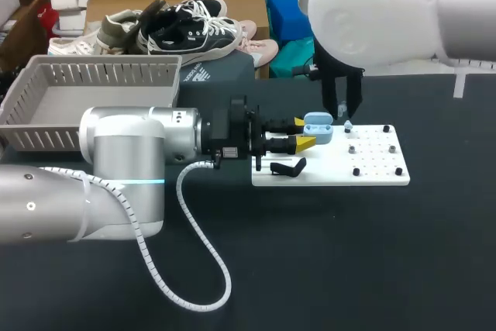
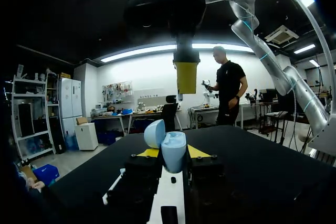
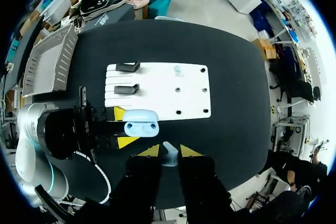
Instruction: Pick up each earbud case from the left stands, insert the matching earbuds, close the lid, and place the case in the box.
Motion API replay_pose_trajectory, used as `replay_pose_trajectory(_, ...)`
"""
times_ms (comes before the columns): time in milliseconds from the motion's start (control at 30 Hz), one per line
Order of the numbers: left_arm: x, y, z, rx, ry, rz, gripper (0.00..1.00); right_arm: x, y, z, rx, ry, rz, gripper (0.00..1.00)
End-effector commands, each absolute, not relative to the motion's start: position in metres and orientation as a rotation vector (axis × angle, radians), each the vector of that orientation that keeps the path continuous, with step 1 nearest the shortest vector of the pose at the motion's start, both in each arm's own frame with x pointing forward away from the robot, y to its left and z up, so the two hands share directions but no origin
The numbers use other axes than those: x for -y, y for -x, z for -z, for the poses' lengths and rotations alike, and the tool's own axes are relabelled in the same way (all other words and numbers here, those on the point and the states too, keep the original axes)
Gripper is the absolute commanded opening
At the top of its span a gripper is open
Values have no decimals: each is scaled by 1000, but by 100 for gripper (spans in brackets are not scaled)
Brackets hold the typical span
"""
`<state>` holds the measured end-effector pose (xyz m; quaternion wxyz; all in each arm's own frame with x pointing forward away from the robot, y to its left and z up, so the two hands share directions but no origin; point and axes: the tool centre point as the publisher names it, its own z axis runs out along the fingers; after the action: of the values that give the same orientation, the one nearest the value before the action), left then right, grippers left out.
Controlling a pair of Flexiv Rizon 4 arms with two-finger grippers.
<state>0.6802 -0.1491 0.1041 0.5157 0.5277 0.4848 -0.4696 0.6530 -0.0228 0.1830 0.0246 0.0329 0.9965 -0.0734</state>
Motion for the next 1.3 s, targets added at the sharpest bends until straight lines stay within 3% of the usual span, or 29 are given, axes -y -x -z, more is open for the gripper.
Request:
replay_pose_trajectory(33,149,-679,-104,-1166,-1264,1123,0,23,-655,-191,-3106,-183,219,0)
replay_pose_trajectory(1300,149,-679,-104,-1166,-1264,1123,0,7,-652,-168,-3148,-262,285,0)
